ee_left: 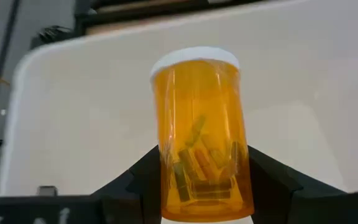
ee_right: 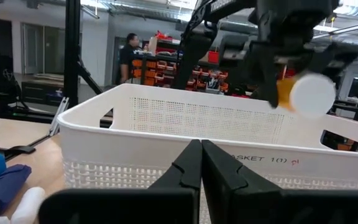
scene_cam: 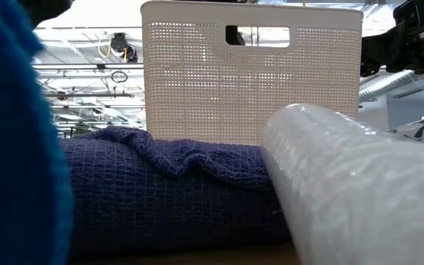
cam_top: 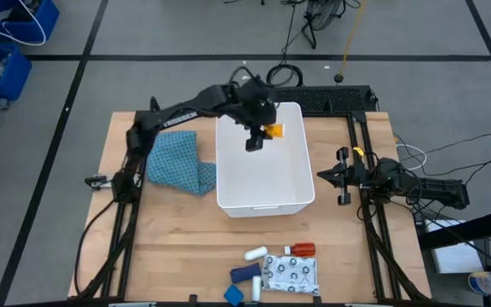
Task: Pick & place medical supplies in basket/bin
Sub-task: Put the pill bottle into the white bin
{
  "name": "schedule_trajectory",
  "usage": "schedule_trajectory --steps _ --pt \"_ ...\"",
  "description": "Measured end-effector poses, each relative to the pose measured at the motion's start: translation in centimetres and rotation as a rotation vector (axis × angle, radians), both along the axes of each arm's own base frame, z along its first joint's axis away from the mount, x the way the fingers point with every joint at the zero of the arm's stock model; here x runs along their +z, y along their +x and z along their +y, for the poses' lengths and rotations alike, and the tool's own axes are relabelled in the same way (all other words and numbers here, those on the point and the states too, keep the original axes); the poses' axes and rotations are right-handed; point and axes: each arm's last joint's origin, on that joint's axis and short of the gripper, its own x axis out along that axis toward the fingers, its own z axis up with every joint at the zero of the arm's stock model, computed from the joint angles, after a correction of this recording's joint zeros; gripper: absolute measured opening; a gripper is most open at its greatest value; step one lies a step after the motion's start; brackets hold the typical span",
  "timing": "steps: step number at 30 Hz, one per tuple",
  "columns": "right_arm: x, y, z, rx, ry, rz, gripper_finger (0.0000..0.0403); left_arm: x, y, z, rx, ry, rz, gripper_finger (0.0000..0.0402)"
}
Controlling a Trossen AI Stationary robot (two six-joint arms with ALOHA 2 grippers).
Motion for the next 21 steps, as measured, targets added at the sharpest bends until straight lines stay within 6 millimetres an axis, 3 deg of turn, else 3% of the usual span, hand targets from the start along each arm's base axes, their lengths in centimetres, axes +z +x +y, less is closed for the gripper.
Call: schedule_trajectory --steps 17,21 --pt "0.1 0.0 -0.1 -0.051 -0.02 -0.014 0.0 -6.7 2.7 -0.1 -0.028 -0.009 0.2 0.0172" --pt "0.2 0.0 -0.1 -0.049 -0.02 -0.022 0.0 -7.4 3.1 -0.2 -0.026 -0.009 0.209 0.0173"
